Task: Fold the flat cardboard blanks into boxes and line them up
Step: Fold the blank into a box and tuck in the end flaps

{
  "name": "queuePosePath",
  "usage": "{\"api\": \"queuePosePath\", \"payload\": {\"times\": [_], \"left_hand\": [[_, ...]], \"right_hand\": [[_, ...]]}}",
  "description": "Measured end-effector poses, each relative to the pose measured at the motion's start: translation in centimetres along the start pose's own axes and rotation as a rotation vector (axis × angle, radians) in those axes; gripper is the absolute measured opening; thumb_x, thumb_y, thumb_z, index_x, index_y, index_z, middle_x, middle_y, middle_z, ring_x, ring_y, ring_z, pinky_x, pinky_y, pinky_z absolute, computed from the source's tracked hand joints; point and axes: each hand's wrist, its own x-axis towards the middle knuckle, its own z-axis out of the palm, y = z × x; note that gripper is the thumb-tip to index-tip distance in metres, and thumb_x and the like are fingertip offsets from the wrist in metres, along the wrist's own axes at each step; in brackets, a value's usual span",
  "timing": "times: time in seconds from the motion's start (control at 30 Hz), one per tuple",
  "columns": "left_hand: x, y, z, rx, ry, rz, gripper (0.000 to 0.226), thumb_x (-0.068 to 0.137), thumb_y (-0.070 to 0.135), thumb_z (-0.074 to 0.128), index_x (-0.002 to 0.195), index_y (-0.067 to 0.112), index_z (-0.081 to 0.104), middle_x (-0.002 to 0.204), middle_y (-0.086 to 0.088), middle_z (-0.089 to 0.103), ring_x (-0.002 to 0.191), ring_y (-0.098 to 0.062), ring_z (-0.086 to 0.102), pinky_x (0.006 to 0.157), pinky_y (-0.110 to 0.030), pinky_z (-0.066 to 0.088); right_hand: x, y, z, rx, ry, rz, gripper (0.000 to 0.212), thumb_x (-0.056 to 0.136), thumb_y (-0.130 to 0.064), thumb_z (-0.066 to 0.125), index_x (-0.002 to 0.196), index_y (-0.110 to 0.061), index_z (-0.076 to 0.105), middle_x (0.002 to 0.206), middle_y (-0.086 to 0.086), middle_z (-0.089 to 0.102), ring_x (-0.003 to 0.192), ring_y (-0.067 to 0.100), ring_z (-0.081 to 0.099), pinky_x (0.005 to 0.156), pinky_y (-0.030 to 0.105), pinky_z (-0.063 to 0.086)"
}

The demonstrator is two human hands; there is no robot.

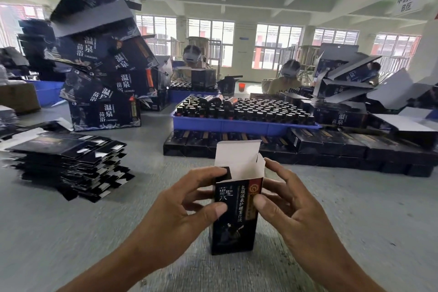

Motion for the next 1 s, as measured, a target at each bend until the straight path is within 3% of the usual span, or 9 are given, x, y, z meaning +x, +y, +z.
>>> {"api": "queuePosePath", "payload": {"times": [0.2,0.43,0.57,0.67,0.77,0.83,1.0], "left_hand": [[0.3,-0.1,-0.5,-0.083,-0.032,-0.031,0.048,0.083,0.023,0.075,0.122,0.047,0.06,0.127,0.01,0.067,0.114,-0.018,0.068,0.091,-0.032,0.057],[0.2,0.7,-0.1,-0.158,-0.022,-0.034,0.031,0.087,0.041,0.072,0.117,0.044,0.065,0.122,0.01,0.07,0.11,-0.016,0.069,0.088,-0.021,0.055],[0.2,1.4,0.1,-0.142,0.013,-0.022,0.019,0.094,0.042,0.064,0.112,0.044,0.067,0.103,0.018,0.073,0.088,-0.003,0.07,0.075,-0.01,0.051],[0.2,1.7,0.3,-0.186,0.058,-0.008,0.024,0.083,0.04,0.064,0.105,0.041,0.072,0.129,0.028,0.062,0.113,-0.001,0.066,0.085,-0.013,0.052],[0.1,2.0,0.5,-0.193,0.075,0.011,0.025,0.079,0.043,0.066,0.103,0.041,0.073,0.131,0.033,0.059,0.115,0.002,0.063,0.085,-0.013,0.052],[0.1,2.0,0.4,-0.217,0.084,0.011,0.024,0.08,0.039,0.068,0.103,0.039,0.074,0.128,0.026,0.063,0.114,-0.002,0.065,0.084,-0.013,0.053],[0.2,2.1,0.3,-0.247,0.044,0.025,0.025,0.088,0.018,0.065,0.109,0.029,0.073,0.13,0.01,0.067,0.117,-0.013,0.066,0.088,-0.018,0.054]], "right_hand": [[-0.2,-0.4,0.0,-0.098,-0.021,-0.063,0.041,0.09,-0.059,0.062,0.128,-0.068,0.048,0.127,-0.035,0.059,0.117,-0.012,0.058,0.08,0.001,0.046],[-0.1,-0.1,-0.2,-0.144,-0.008,-0.068,0.033,0.091,-0.053,0.052,0.123,-0.061,0.06,0.124,-0.023,0.065,0.118,-0.002,0.06,0.09,0.011,0.051],[-0.1,-0.3,0.0,-0.164,-0.006,-0.085,0.032,0.092,-0.052,0.051,0.12,-0.063,0.06,0.123,-0.024,0.065,0.116,-0.001,0.061,0.09,0.014,0.053],[-0.2,-0.8,0.1,-0.179,0.012,-0.109,0.031,0.09,-0.052,0.052,0.118,-0.062,0.061,0.128,-0.026,0.061,0.118,-0.001,0.06,0.089,0.017,0.054],[-0.3,-1.2,0.0,-0.175,0.045,-0.138,0.031,0.085,-0.053,0.056,0.114,-0.061,0.065,0.135,-0.039,0.051,0.129,-0.013,0.047,0.093,0.015,0.051],[-0.5,-1.5,0.0,-0.155,0.057,-0.143,0.029,0.083,-0.051,0.059,0.11,-0.058,0.068,0.134,-0.041,0.052,0.128,-0.015,0.047,0.096,0.016,0.049],[-0.5,-2.0,0.5,-0.058,0.069,-0.141,0.022,0.084,-0.031,0.063,0.101,-0.042,0.071,0.122,-0.028,0.067,0.108,-0.005,0.066,0.08,0.006,0.05]]}}
